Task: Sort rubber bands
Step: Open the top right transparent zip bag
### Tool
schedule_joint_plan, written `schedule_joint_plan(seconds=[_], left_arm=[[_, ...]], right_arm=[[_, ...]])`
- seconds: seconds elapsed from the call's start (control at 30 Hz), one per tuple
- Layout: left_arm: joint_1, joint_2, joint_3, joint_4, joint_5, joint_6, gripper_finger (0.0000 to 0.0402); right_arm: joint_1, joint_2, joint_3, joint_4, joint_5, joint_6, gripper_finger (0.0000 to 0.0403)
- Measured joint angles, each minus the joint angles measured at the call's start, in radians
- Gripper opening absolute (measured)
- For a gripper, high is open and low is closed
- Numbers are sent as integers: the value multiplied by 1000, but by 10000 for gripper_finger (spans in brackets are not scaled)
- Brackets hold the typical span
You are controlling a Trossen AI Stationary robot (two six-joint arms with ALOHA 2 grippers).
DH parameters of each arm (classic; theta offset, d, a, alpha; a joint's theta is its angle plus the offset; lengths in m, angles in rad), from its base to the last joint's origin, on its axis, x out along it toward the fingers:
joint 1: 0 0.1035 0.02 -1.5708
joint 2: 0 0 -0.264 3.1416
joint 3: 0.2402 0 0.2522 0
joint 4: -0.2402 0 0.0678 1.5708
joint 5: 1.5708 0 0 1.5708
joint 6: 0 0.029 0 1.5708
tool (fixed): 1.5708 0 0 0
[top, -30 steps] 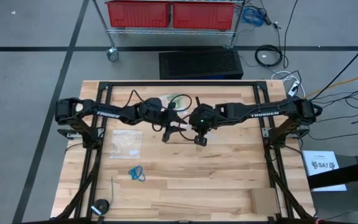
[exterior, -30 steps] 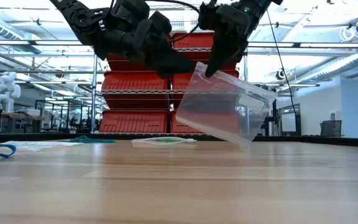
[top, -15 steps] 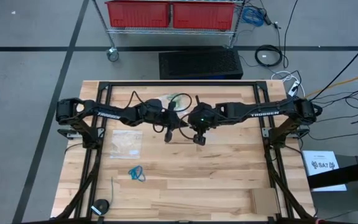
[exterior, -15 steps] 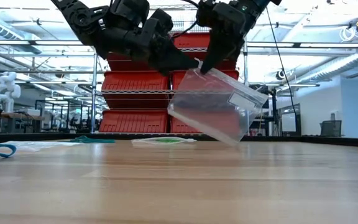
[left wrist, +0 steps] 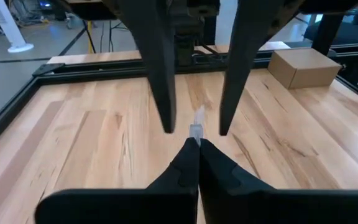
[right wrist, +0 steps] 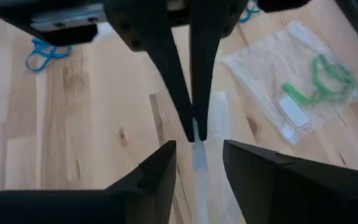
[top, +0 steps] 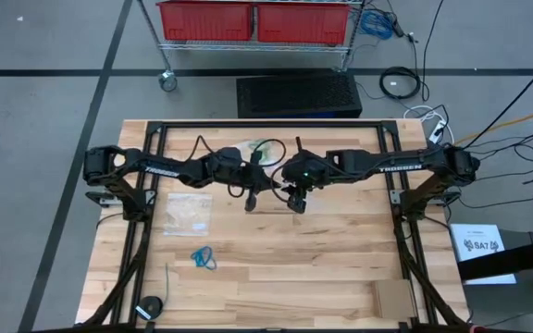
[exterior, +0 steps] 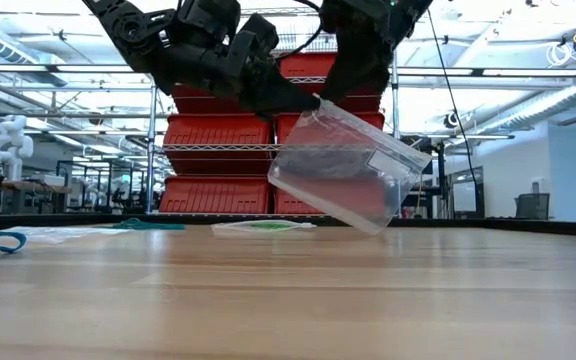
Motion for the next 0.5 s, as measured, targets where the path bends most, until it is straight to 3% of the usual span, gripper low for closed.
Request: schedule_joint_plan(seconds=[0.13, 0.37, 0.5], left_arm=[[0, 0, 0, 2, 0, 0, 1], [2, 0, 0, 19, -7, 0, 1], [7, 0, 0, 20, -8, 0, 0]], right_arm=[[0, -1, 0, -27, -20, -1, 105], [0, -1, 0, -22, 0, -23, 16], [0, -1, 0, -24, 9, -29, 11]])
